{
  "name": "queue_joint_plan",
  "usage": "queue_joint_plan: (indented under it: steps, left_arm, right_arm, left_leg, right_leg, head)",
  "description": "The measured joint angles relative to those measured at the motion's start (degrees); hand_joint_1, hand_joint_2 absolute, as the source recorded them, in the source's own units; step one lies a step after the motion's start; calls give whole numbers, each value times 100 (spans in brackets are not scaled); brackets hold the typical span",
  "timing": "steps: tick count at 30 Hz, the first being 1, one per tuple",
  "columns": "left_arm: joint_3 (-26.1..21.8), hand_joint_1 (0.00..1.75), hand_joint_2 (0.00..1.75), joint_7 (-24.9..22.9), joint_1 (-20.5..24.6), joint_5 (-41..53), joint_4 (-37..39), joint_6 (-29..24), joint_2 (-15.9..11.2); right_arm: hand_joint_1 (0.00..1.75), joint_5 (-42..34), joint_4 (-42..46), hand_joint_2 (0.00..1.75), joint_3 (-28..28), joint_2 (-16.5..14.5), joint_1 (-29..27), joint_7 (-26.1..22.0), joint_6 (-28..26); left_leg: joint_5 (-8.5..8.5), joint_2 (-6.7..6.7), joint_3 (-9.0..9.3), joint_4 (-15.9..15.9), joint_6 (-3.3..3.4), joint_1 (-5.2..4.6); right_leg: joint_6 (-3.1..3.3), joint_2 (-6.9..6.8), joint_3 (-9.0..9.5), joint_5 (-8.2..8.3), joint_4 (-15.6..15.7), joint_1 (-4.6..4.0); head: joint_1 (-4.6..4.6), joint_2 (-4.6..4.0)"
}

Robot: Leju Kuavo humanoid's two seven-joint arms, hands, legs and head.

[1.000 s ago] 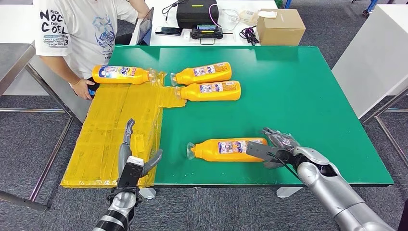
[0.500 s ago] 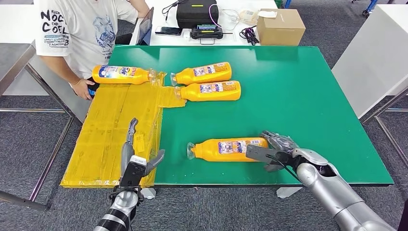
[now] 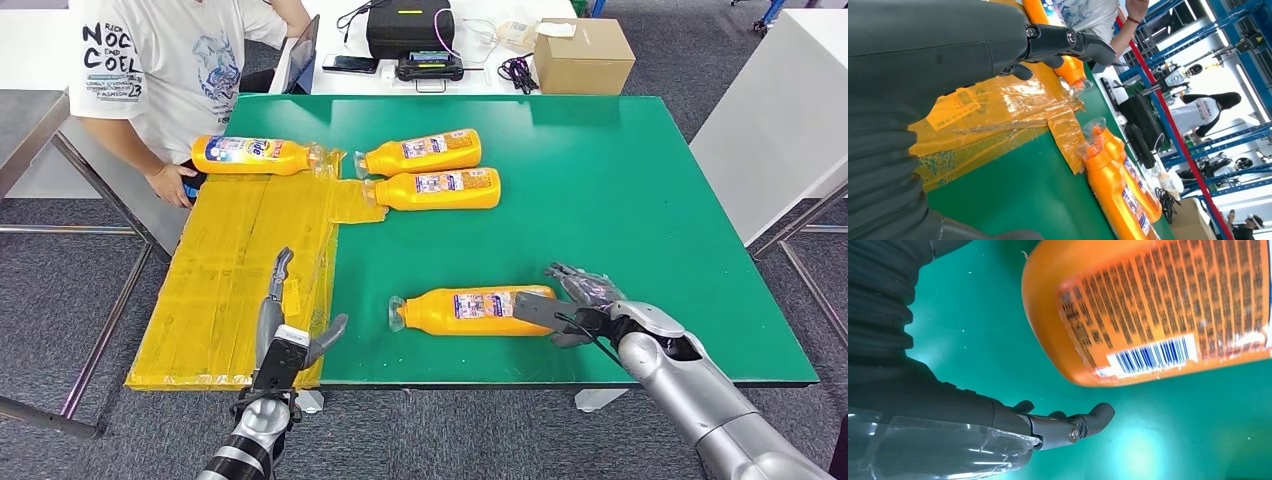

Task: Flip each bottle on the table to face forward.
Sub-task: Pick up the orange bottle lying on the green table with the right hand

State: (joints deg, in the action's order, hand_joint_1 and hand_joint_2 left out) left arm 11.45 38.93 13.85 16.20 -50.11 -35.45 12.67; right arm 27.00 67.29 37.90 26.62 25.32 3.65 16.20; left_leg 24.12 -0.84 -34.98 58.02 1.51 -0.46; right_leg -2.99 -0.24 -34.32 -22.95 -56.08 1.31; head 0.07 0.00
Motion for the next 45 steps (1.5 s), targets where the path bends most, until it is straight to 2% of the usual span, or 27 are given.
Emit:
queue_joint_plan:
  steps: [12,24,36,37,38,41,43,45]
  left_arm:
    - [4,0,175,0,52,0,53,33,15]
    - [15,0,175,0,208,92,285,47,89]
    - [17,0,175,0,247,279,575,32,88]
    - [17,0,175,0,248,294,595,31,88]
    - [17,0,175,0,249,306,614,31,88]
    - [16,0,175,0,252,348,658,36,88]
    - [15,0,175,0,257,368,683,41,88]
    - [14,0,175,0,265,381,706,46,88]
  right_arm:
    - [0,76,-107,175,80,-103,85,-10,43]
    - [0,269,-918,175,522,-840,551,-142,8]
    - [0,321,-1457,175,652,-1293,720,-326,-320]
    - [6,325,-1495,175,653,-1321,722,-344,-335]
    - [39,328,-1528,175,654,-1344,724,-360,-344]
    - [161,333,-1621,175,656,-1399,750,-438,-321]
    - [175,325,-1676,175,659,-1423,777,-506,-282]
    - [175,300,-1716,175,660,-1437,804,-568,-242]
  left_leg:
    - [0,1,0,0,0,0]
    - [-3,3,0,0,2,1]
    - [-3,6,5,0,2,2]
    - [-3,7,6,0,2,2]
    - [-3,9,7,0,2,2]
    - [-3,17,11,0,2,2]
    - [-3,24,16,0,2,2]
    - [-2,29,22,0,2,2]
  right_leg:
    - [0,0,1,0,-1,0]
    - [0,1,0,0,-2,-1]
    - [0,2,1,0,-1,-2]
    - [0,2,2,0,-1,-2]
    - [0,3,2,0,-1,-2]
    - [1,5,4,1,-1,-2]
    - [1,7,7,1,-1,-2]
    - [1,13,11,2,0,-2]
  head:
    - [0,0]
    - [2,0]
    - [2,0]
    - [2,0]
    - [1,0]
    - [2,0]
    - [2,0]
    - [2,0]
